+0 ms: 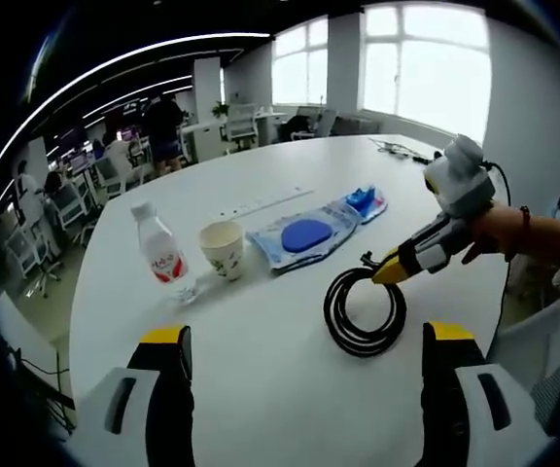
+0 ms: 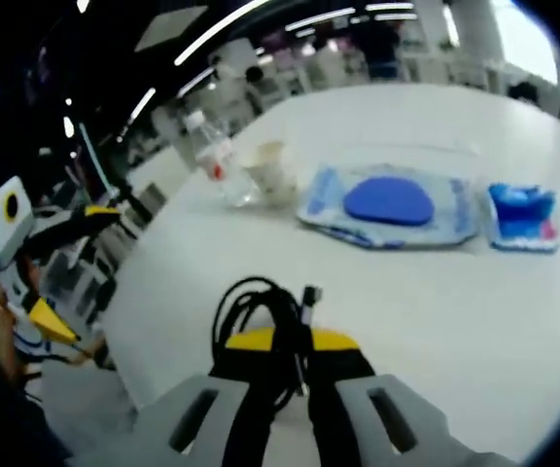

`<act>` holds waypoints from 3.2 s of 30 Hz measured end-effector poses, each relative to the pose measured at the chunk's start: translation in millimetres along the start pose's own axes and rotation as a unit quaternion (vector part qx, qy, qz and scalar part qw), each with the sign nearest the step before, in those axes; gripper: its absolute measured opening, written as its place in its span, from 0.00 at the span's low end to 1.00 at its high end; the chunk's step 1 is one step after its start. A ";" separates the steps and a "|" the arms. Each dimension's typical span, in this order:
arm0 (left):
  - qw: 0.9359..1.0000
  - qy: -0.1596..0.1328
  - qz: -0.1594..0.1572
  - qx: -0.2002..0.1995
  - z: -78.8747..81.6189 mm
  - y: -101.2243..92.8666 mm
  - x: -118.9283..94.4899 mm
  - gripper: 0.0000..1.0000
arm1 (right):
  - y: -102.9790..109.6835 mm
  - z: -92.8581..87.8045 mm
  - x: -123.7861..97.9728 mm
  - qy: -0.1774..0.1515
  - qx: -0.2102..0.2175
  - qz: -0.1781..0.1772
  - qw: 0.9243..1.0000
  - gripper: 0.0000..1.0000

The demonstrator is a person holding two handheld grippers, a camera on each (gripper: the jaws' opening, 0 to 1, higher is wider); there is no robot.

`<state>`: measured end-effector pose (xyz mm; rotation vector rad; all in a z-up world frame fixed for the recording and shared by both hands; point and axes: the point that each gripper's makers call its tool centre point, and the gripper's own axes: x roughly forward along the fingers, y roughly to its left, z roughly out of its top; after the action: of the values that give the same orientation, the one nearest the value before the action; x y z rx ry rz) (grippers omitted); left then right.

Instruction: Arrange the tabletop items into an orderly group along one side of the table until the central work area is clear of visible clutter.

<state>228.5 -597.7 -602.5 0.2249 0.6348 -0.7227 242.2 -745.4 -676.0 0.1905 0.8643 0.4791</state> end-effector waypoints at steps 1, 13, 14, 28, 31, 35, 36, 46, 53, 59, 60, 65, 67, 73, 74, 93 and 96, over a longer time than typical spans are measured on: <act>1.000 0.000 0.000 0.000 -0.1 0.0 0.1 0.99 | -1.6 2.3 -2.8 -0.001 -0.001 -0.001 1.000 0.07; 1.000 0.005 0.000 0.002 -2.7 -0.1 -1.0 0.99 | -23.5 19.2 -24.6 -0.014 0.004 -0.016 1.000 0.07; 1.000 0.006 0.000 0.002 -3.0 0.0 -1.1 0.99 | -27.1 20.2 -26.1 -0.014 0.005 -0.019 1.000 0.07; 1.000 0.005 0.004 -0.019 -4.8 2.9 -4.0 0.99 | -63.5 30.4 -38.0 -0.016 0.012 -0.045 0.999 0.07; 1.000 0.006 0.006 -0.021 -5.8 4.1 -4.7 0.98 | -70.6 31.3 -40.1 -0.016 0.019 -0.048 0.999 0.07; 1.000 0.008 0.008 -0.023 -7.4 5.5 -5.6 0.98 | -79.4 29.8 -42.1 -0.014 0.019 -0.056 0.998 0.07; 1.000 0.007 0.010 -0.025 -7.6 6.6 -5.8 0.99 | -82.5 29.5 -42.8 -0.014 0.020 -0.058 0.998 0.07; 0.999 0.012 0.014 -0.029 -8.8 10.9 -4.8 0.99 | -114.3 28.8 -44.5 -0.012 0.037 -0.080 0.996 0.07; 0.999 0.019 0.015 -0.029 -11.7 11.0 -2.4 0.99 | -132.3 27.3 -42.2 -0.009 0.053 -0.088 0.995 0.07; 0.999 0.023 0.014 -0.030 -15.3 11.4 -0.3 0.99 | -146.3 24.6 -39.6 -0.005 0.064 -0.098 0.993 0.07; 0.999 0.023 0.013 -0.030 -15.5 11.5 0.1 0.99 | -148.4 23.9 -38.6 -0.003 0.066 -0.099 0.993 0.07; 0.999 0.022 0.016 -0.032 -15.1 13.4 0.7 0.99 | -156.8 20.9 -36.1 0.002 0.069 -0.106 0.992 0.07; 0.999 0.022 0.017 -0.034 -16.1 14.1 0.6 0.99 | -160.0 19.3 -34.9 0.005 0.068 -0.109 0.992 0.07; 0.999 0.026 0.018 -0.039 -20.4 15.8 1.6 0.99 | -168.9 13.5 -29.1 0.018 0.067 -0.116 0.991 0.07; 0.999 0.026 0.017 -0.039 -21.0 15.6 1.7 0.98 | -170.1 12.5 -28.2 0.021 0.067 -0.118 0.991 0.07; 0.999 0.025 0.024 -0.041 -23.2 19.4 -2.2 0.98 | -194.0 -0.8 -19.1 0.051 0.033 -0.163 0.985 0.08; 0.998 0.026 0.026 -0.041 -24.0 20.6 -3.0 0.98 | -196.8 -3.2 -17.8 0.054 0.032 -0.171 0.983 0.09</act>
<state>229.7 -571.2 -620.0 0.1842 0.7048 -0.6412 294.2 -926.8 -734.8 0.0725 0.9969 0.1415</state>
